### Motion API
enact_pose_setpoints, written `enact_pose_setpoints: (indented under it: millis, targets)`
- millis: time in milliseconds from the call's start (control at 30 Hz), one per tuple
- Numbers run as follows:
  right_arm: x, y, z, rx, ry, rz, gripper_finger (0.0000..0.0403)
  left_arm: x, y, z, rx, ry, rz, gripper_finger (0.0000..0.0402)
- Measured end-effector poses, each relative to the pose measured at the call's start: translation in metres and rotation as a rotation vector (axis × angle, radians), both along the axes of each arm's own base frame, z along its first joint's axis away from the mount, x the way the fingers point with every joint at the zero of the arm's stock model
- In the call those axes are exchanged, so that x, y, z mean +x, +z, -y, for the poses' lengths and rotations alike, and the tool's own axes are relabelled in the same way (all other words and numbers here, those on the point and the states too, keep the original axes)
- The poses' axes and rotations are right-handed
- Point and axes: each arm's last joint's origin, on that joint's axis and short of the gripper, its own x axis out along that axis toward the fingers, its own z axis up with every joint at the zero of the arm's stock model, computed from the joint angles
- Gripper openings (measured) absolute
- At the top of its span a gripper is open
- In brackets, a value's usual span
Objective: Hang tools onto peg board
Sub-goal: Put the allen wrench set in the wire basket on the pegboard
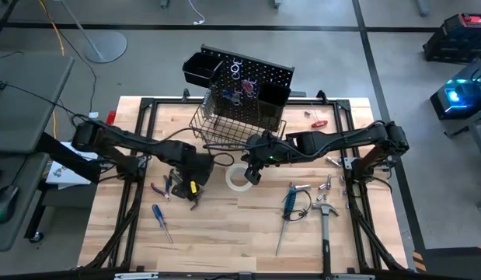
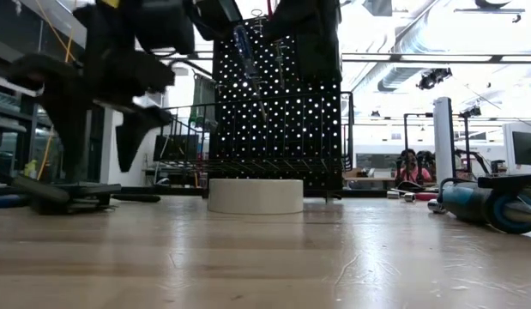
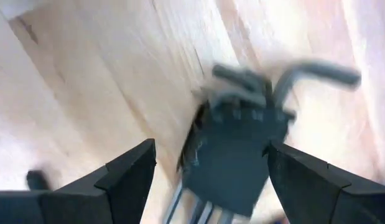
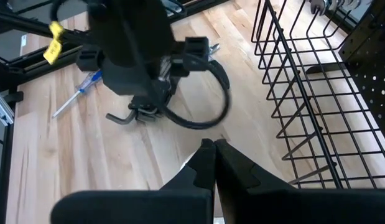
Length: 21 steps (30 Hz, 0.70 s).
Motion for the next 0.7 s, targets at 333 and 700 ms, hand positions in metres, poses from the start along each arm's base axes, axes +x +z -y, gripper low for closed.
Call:
enact_pose_setpoints:
  millis: [333,700]
  targets:
    - [0.0,0.0,0.0,-0.006,0.004,-0.001,0.0,-0.016,-0.003,0.021,0.066,-0.271,0.003,0.0285]
    - [0.0,0.0,0.0,0.002,-0.003,0.001,0.0,-0.027,-0.05,0.027,0.137,-0.282,-0.027,0.0285]
